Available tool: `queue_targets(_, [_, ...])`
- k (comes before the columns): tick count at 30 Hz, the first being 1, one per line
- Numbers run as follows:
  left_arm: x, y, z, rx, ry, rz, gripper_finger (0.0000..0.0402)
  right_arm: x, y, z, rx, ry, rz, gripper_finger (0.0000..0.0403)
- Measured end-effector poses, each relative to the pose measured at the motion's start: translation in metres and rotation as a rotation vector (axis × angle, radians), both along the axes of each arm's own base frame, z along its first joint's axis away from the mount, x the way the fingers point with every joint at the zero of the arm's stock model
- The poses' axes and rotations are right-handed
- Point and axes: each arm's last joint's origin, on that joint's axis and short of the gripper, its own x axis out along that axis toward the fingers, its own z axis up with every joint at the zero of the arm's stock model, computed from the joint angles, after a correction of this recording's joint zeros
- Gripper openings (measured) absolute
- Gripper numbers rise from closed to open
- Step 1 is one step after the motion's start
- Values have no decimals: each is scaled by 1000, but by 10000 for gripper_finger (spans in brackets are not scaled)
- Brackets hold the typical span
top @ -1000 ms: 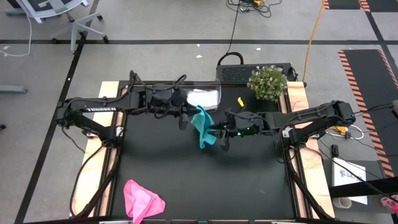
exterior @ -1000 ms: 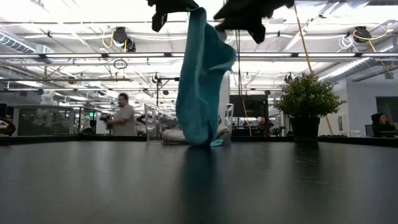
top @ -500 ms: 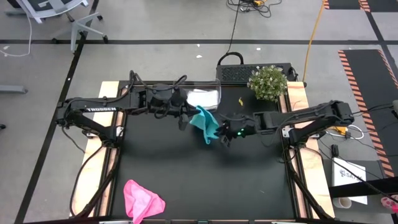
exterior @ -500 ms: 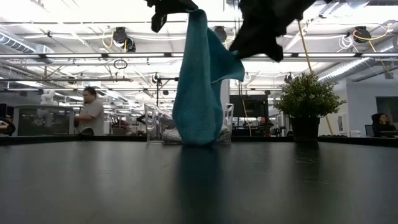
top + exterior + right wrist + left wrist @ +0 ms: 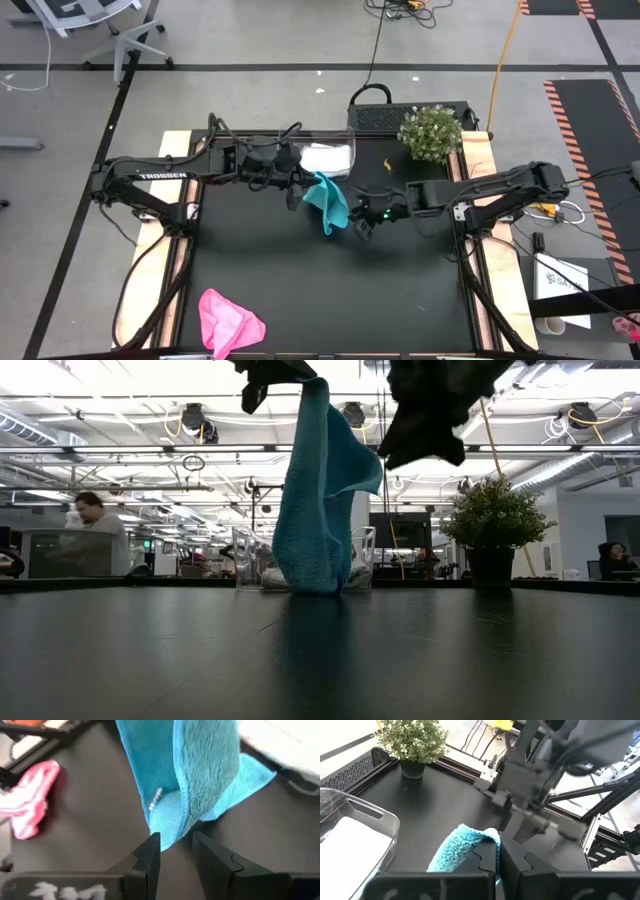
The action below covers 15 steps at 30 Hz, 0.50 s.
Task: Fold microfiber towels
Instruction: Fold the blue microfiber towel
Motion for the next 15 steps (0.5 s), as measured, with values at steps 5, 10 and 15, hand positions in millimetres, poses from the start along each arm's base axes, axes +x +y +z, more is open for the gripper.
queue_targets(5, [0, 0, 1, 1, -9, 0, 10, 7, -3, -13, 51, 52, 50, 108])
queue_targets(10, [0, 0, 1, 0, -13, 0, 16, 9, -13, -15, 41, 61, 52, 111])
queue_targets(15, [0, 0, 1, 0, -13, 0, 4, 10, -23, -15, 35, 47, 23, 138])
